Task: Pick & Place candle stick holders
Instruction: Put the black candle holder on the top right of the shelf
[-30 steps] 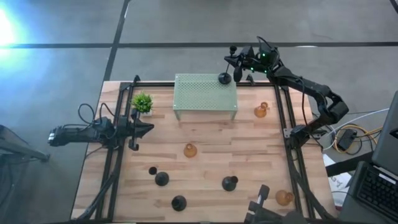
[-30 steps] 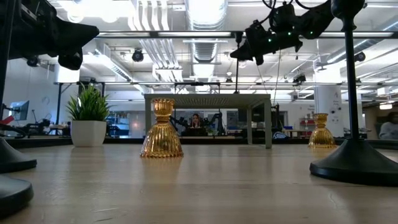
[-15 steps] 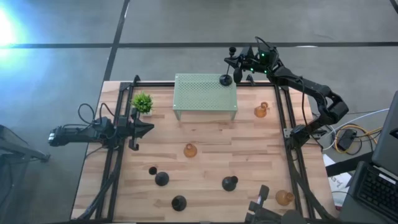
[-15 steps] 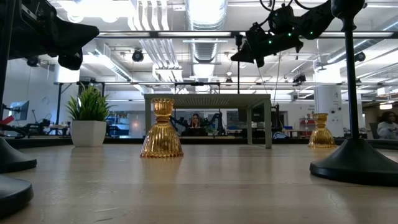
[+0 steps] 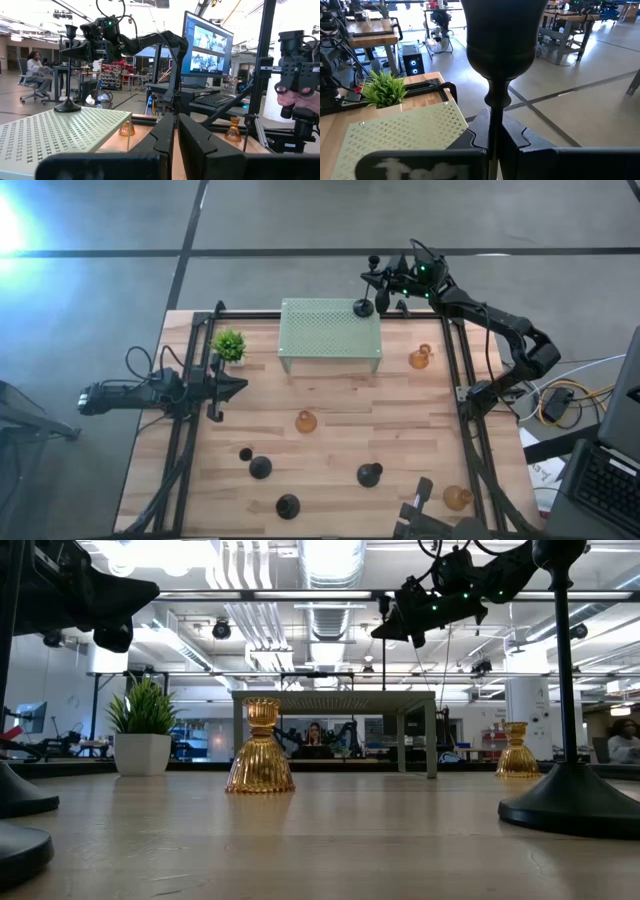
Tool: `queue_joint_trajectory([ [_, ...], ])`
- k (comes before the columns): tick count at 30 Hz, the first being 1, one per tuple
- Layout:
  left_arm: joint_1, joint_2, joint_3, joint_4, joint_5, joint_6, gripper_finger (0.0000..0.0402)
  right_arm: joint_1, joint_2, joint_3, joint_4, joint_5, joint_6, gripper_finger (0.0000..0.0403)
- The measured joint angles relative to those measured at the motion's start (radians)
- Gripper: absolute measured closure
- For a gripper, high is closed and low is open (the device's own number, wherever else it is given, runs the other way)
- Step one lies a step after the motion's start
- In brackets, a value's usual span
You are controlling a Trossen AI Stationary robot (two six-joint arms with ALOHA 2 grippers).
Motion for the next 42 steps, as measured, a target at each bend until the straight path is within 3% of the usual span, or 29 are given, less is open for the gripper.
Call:
queue_joint_trajectory([
  [42, 0.0, 0.0, 0.0, 0.015, -0.019, 0.039, 0.0374, 0.018, 0.021, 0.009, 0.015, -0.025, -0.009, 0.0394],
])
